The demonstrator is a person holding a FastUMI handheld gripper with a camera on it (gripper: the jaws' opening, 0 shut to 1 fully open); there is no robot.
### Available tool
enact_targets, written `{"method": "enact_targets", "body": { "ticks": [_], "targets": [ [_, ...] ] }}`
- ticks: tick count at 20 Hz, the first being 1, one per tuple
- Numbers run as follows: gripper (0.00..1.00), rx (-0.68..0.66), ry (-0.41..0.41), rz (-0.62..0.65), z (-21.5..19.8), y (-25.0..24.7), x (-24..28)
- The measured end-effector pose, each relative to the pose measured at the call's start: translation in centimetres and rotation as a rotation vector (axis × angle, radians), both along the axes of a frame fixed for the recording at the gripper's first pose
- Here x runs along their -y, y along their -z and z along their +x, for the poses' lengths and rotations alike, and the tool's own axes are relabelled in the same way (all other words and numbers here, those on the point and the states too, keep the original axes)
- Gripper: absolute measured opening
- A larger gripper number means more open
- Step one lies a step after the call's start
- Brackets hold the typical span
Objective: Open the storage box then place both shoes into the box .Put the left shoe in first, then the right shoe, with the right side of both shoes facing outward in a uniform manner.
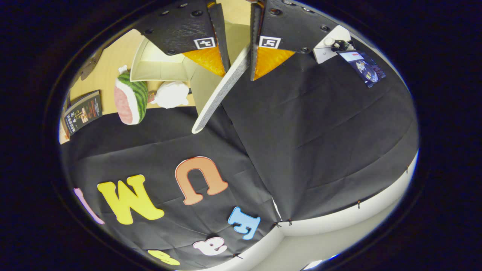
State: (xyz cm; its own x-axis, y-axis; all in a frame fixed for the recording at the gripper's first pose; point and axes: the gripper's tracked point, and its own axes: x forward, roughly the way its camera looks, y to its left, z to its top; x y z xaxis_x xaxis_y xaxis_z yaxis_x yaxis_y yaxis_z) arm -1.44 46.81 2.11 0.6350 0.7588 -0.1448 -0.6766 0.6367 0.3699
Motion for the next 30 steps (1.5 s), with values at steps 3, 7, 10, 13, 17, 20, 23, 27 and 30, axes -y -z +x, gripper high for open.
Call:
{"method": "enact_targets", "body": {
  "ticks": [3, 7, 10, 13, 17, 20, 23, 27, 30],
  "targets": [
    [0.57, 0.052, -0.037, -0.030, -1.3, -0.2, -2.7],
    [0.87, 0.128, -0.067, -0.040, -3.0, -1.0, -4.6],
    [0.88, 0.153, -0.069, -0.062, -3.5, -1.1, -4.5],
    [0.87, 0.140, 0.004, -0.063, -3.0, -1.1, -2.1],
    [0.90, 0.163, 0.200, -0.096, -1.3, -0.5, 5.5],
    [0.92, 0.158, 0.333, -0.116, -0.7, -0.3, 11.9],
    [0.94, 0.153, 0.454, -0.182, -0.1, 0.5, 19.3],
    [0.96, 0.101, 0.617, -0.285, 1.4, 3.1, 30.4],
    [0.96, -0.028, 0.622, -0.372, 2.7, 8.2, 35.5]
  ]
}}
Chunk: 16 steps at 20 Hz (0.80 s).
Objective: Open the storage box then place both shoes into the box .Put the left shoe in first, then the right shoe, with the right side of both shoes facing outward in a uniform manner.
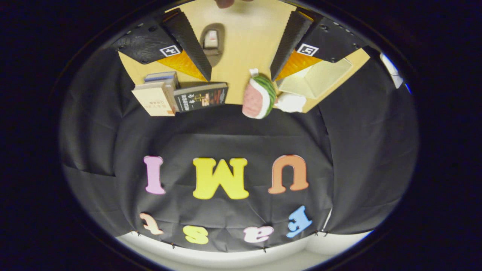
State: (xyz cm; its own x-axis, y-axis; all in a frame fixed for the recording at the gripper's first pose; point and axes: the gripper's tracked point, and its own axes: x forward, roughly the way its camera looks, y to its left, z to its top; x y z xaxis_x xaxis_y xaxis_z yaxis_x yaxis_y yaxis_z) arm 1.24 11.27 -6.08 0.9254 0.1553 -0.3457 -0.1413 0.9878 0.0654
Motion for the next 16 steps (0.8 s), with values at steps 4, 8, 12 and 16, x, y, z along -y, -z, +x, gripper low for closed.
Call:
{"method": "enact_targets", "body": {
  "ticks": [4, 8, 12, 16],
  "targets": [
    [0.96, -0.197, 0.012, 0.009, 2.6, 7.4, 3.8],
    [0.91, -0.379, 0.007, 0.004, 5.7, 14.4, 5.7],
    [0.75, -0.453, 0.023, 0.009, 8.1, 19.2, 6.5],
    [0.59, -0.487, 0.072, 0.002, 9.6, 22.1, 7.1]
  ]
}}
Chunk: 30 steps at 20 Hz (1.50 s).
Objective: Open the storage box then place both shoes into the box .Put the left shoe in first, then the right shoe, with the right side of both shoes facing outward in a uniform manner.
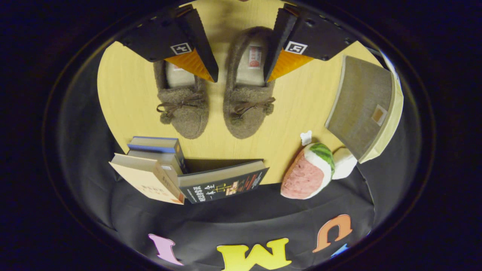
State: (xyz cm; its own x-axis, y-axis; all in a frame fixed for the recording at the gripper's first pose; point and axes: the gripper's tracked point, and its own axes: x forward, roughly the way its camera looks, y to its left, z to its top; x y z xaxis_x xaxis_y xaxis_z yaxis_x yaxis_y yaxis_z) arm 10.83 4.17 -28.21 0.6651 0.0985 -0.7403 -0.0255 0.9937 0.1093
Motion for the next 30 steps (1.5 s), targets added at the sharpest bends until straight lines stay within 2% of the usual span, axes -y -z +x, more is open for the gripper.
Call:
{"method": "enact_targets", "body": {
  "ticks": [6, 8, 9, 15, 20, 25, 30],
  "targets": [
    [0.15, -0.083, 0.071, 0.048, 1.2, 3.1, 0.9],
    [0.17, -0.086, 0.089, 0.064, 1.0, 2.9, 0.7],
    [0.00, -0.089, 0.098, 0.068, 1.4, 3.4, 0.7],
    [0.01, -0.085, 0.185, 0.218, 0.2, 0.3, -0.9],
    [0.00, -0.044, 0.223, 0.344, -1.3, -5.4, -4.3],
    [0.00, 0.069, 0.208, 0.415, -2.4, -14.7, -9.8],
    [0.00, 0.119, 0.157, 0.475, -3.4, -20.5, -19.2]
  ]
}}
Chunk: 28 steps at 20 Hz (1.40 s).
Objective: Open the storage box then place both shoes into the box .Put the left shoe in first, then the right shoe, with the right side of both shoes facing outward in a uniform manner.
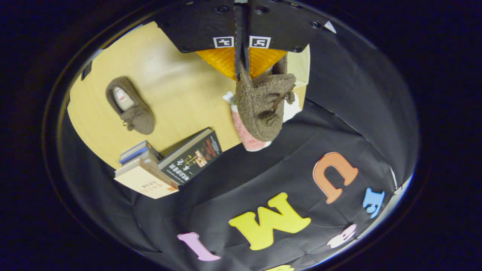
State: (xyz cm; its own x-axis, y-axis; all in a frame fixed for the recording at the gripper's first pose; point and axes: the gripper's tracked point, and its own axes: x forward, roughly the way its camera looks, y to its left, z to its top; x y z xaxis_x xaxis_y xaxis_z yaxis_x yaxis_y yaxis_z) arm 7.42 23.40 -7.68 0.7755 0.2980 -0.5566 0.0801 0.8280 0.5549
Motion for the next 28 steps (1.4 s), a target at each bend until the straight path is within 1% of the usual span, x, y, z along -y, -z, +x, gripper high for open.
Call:
{"method": "enact_targets", "body": {
  "ticks": [4, 6, 9, 13, 16, 18, 22, 23, 24, 26, 28],
  "targets": [
    [0.00, -0.008, -0.066, 0.007, -0.6, -0.2, -8.4],
    [0.00, -0.037, -0.091, 0.011, -1.1, 1.1, -11.9],
    [0.00, -0.101, -0.103, 0.015, -1.3, 4.2, -15.8],
    [0.00, -0.180, -0.089, 0.010, -1.1, 8.1, -18.4],
    [0.00, -0.227, -0.076, -0.017, -0.7, 10.8, -19.1],
    [0.00, -0.254, -0.081, -0.044, -0.1, 12.5, -19.5],
    [0.00, -0.293, -0.081, -0.070, 0.7, 14.9, -20.0],
    [0.01, -0.298, -0.088, -0.060, 0.4, 14.4, -20.1],
    [0.03, -0.294, -0.102, -0.045, 0.6, 14.9, -21.4],
    [0.31, -0.272, -0.131, -0.053, 0.6, 14.2, -22.1],
    [0.52, -0.237, -0.149, -0.084, 0.6, 13.4, -21.9]
  ]
}}
